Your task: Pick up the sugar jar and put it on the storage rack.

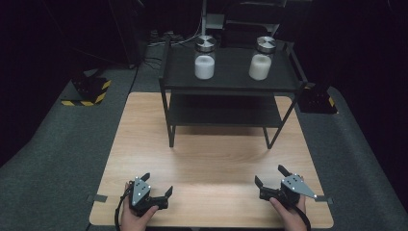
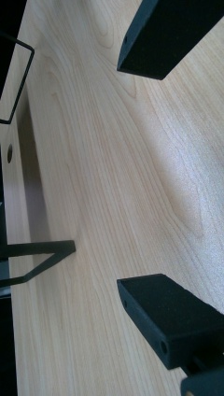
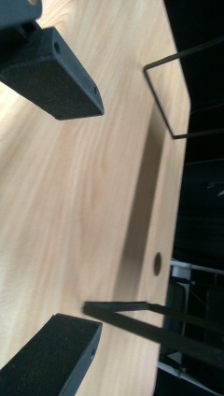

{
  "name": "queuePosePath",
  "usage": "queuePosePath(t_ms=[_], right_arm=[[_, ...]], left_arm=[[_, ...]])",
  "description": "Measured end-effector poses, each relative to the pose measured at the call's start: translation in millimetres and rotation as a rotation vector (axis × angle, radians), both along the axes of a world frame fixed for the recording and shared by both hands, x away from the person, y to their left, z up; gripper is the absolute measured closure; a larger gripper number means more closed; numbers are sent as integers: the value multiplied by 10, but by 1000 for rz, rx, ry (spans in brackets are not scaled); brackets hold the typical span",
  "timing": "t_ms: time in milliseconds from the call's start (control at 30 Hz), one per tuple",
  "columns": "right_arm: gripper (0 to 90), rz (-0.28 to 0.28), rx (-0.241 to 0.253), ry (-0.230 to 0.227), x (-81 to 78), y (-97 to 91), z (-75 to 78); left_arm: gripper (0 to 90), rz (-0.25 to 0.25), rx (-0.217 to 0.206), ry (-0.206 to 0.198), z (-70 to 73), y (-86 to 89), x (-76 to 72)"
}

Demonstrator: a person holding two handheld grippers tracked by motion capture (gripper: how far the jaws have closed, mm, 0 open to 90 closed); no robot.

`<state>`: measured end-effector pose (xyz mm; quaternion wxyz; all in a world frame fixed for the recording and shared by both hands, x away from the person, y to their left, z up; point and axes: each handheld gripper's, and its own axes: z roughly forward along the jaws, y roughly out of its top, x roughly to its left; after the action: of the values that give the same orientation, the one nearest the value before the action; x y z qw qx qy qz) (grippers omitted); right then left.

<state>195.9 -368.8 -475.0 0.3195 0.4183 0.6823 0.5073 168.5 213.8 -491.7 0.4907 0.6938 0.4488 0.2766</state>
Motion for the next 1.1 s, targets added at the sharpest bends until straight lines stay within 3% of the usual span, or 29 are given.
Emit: queuePosePath(t_ms=[300, 467, 667, 967, 1100], right_arm=[[1, -46, -26, 41, -76, -89, -136], [1, -50, -25, 57, -82, -143, -122], [3, -59, -66, 77, -91, -115, -72], [1, -56, -21, 95, -79, -218, -75], [1, -51, -37, 89, -94, -211, -73]], left_arm=[[6, 1, -3, 3, 1, 1, 3], [6, 7, -8, 8, 3, -1, 8], [6, 17, -23, 11, -4, 9, -1], [6, 12, -1, -8, -10, -20, -34], [6, 22, -9, -8, -16, -20, -40]])
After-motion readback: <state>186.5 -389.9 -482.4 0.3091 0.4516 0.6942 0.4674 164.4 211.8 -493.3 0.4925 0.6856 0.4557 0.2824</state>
